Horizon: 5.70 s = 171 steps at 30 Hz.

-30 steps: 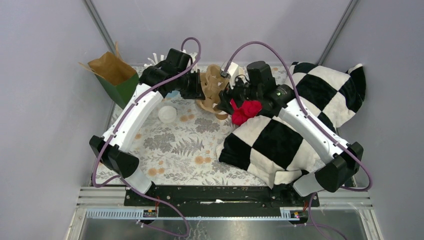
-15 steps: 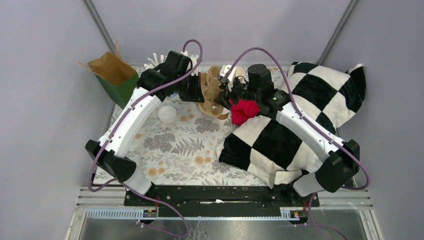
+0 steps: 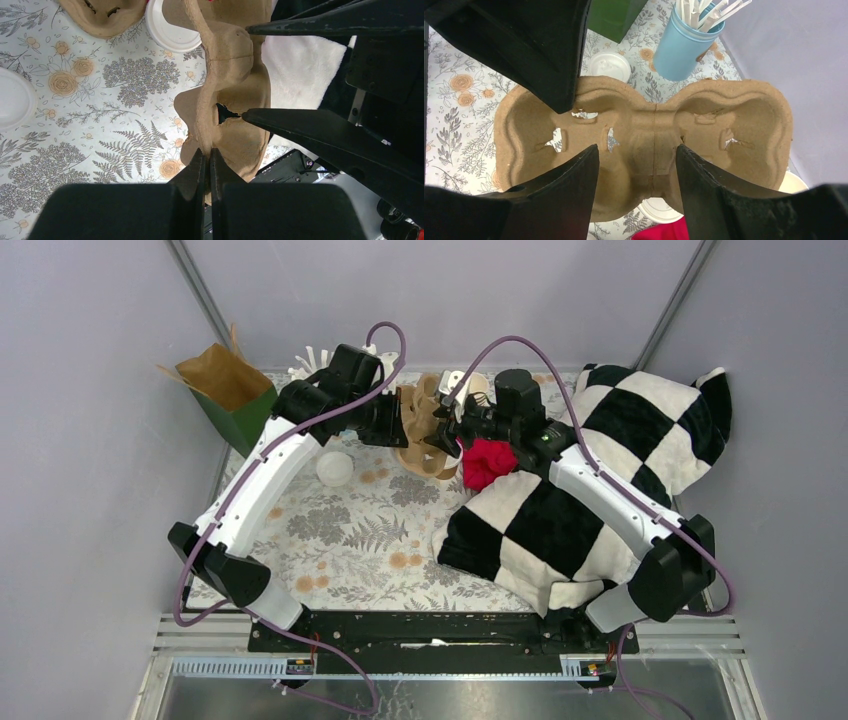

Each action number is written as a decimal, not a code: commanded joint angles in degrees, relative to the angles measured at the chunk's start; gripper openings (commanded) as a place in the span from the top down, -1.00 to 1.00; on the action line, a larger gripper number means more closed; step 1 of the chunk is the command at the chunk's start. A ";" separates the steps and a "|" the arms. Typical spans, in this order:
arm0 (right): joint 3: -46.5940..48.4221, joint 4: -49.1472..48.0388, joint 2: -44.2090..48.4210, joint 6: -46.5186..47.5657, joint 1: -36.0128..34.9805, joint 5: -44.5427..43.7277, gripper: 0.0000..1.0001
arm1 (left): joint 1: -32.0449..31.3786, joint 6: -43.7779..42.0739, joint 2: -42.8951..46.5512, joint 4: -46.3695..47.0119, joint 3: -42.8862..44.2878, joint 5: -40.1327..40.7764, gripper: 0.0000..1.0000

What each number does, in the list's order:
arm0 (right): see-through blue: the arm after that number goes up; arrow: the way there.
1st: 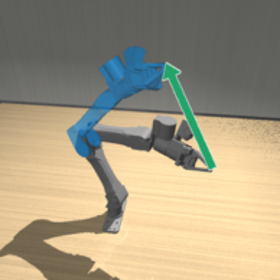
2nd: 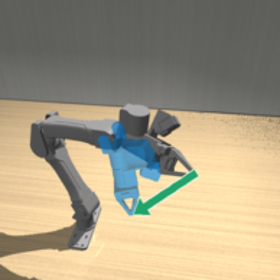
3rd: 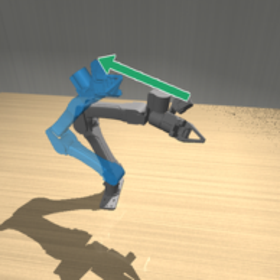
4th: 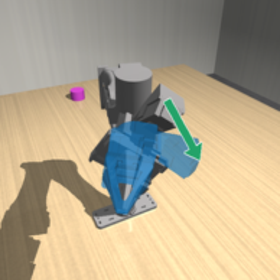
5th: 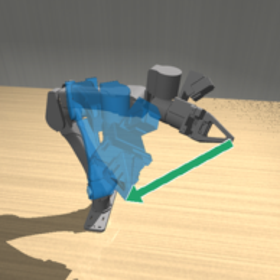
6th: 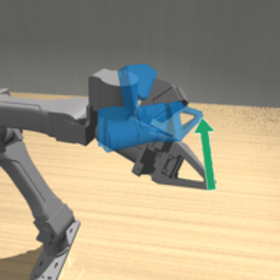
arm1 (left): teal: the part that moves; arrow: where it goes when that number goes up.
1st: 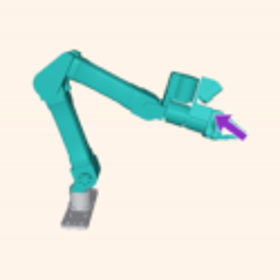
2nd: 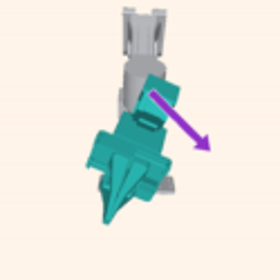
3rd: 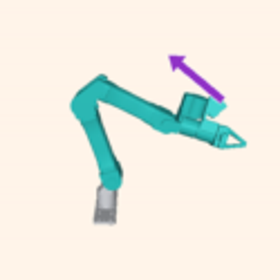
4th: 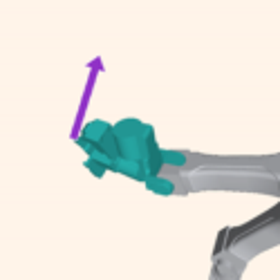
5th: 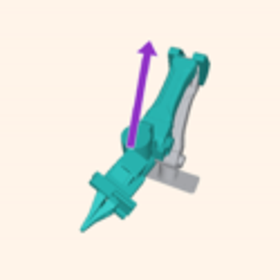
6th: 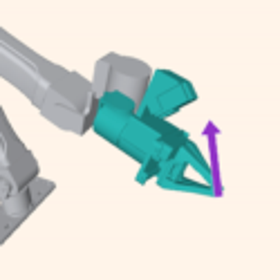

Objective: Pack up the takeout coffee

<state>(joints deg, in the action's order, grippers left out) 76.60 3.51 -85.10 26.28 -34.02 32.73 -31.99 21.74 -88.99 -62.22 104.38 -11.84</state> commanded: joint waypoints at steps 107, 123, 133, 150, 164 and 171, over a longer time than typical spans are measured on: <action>-13.24 12.05 30.52 -15.25 -2.02 -5.18 -0.11 | 33.71 -14.67 -0.98 24.58 14.44 48.73 1.00; -11.08 13.17 31.40 -15.51 -2.19 -7.84 -0.11 | 21.96 -20.88 21.63 21.67 2.45 18.30 1.00; -9.63 9.59 28.26 -19.08 -2.19 -9.71 -0.11 | 16.55 -17.42 27.10 9.34 1.36 10.57 1.00; -6.72 8.73 26.42 -23.67 -2.19 -12.47 -0.11 | 9.55 -8.77 25.27 11.49 -9.42 2.67 1.00; -5.20 9.19 25.54 -24.11 -2.20 -15.07 -0.11 | -5.34 -5.72 24.97 13.10 -14.06 13.87 1.00; -3.88 10.93 25.91 -23.94 -2.19 -17.07 -0.11 | -11.39 -1.84 25.10 14.69 -16.99 10.79 0.50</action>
<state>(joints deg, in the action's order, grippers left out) 69.60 14.83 -59.72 2.66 -35.70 18.02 -41.01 16.78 -64.58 -51.64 88.20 -0.01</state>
